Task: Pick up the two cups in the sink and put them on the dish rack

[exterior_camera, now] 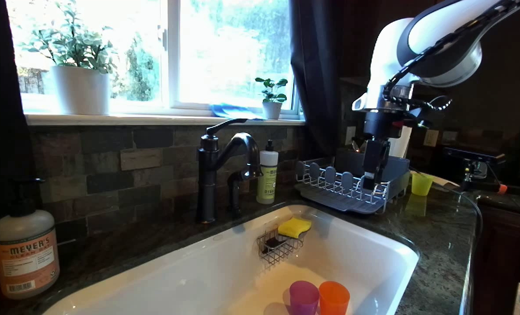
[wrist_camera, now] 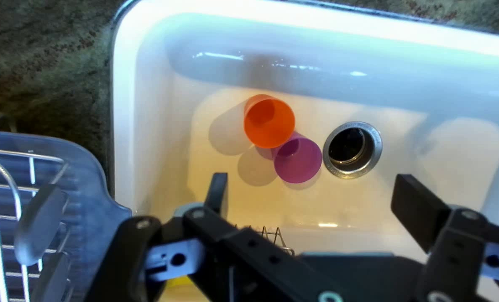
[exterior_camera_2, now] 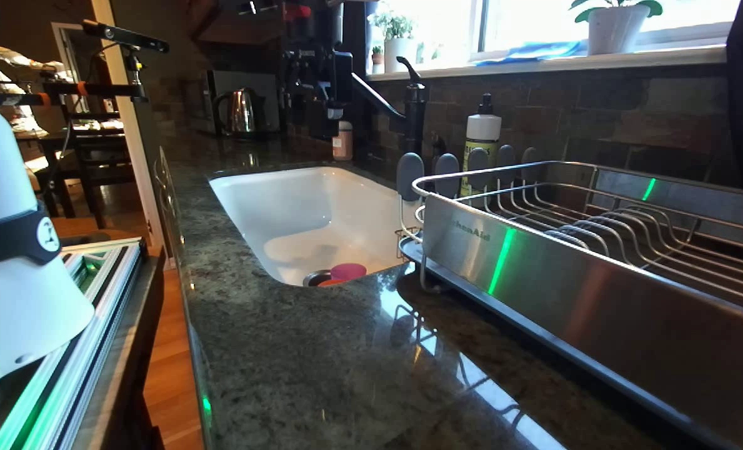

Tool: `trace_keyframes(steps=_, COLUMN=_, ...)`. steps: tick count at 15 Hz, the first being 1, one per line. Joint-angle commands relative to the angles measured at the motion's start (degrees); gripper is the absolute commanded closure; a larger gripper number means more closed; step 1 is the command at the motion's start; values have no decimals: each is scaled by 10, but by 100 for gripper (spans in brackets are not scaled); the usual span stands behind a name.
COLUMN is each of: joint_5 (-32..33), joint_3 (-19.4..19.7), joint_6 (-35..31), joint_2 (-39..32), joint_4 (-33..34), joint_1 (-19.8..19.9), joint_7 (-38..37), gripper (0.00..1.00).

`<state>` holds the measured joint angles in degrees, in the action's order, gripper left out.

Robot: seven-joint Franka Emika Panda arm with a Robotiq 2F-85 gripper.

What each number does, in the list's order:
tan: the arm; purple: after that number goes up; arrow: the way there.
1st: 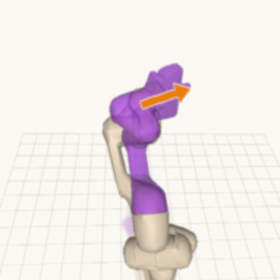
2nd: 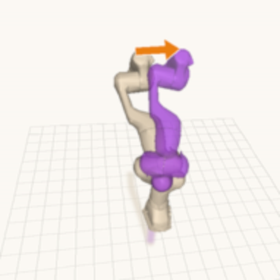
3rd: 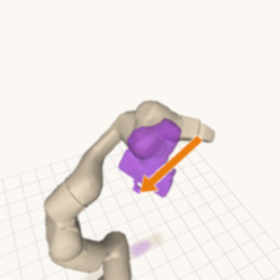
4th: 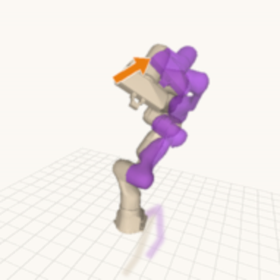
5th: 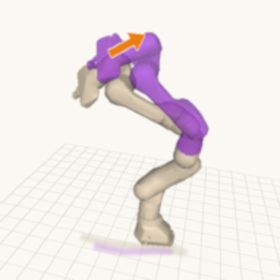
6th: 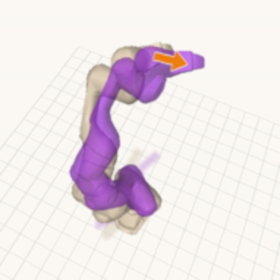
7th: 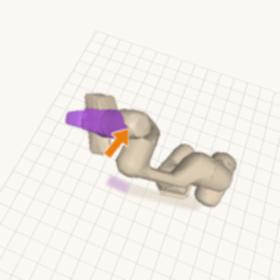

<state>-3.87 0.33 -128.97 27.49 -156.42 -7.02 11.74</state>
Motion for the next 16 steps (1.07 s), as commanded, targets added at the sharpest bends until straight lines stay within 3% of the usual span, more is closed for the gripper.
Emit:
trace_keyframes(steps=1, joint_5=-7, joint_3=-19, joint_6=-109, joint_2=-78, joint_4=-19, joint_1=5, joint_7=-53, gripper=0)
trace_keyframes(steps=4, joint_5=16, joint_3=-42, joint_6=-187, joint_2=-161, joint_4=-16, joint_1=12, joint_7=-108, gripper=0)
trace_keyframes(steps=9, joint_5=82, joint_3=-69, joint_6=-234, joint_2=-320, joint_4=20, joint_1=17, joint_7=-217, gripper=0)
trace_keyframes(steps=14, joint_5=165, joint_3=-14, joint_6=-311, joint_2=-411, joint_4=52, joint_1=1, joint_7=-320, gripper=0)
trace_keyframes(steps=15, joint_5=169, joint_3=-2, joint_6=-332, joint_2=-424, joint_4=55, joint_1=-5, joint_7=-328, gripper=0)
trace_keyframes(steps=16, joint_5=132, joint_3=-10, joint_6=-340, joint_2=-438, joint_4=61, joint_1=1, joint_7=-301, gripper=0)
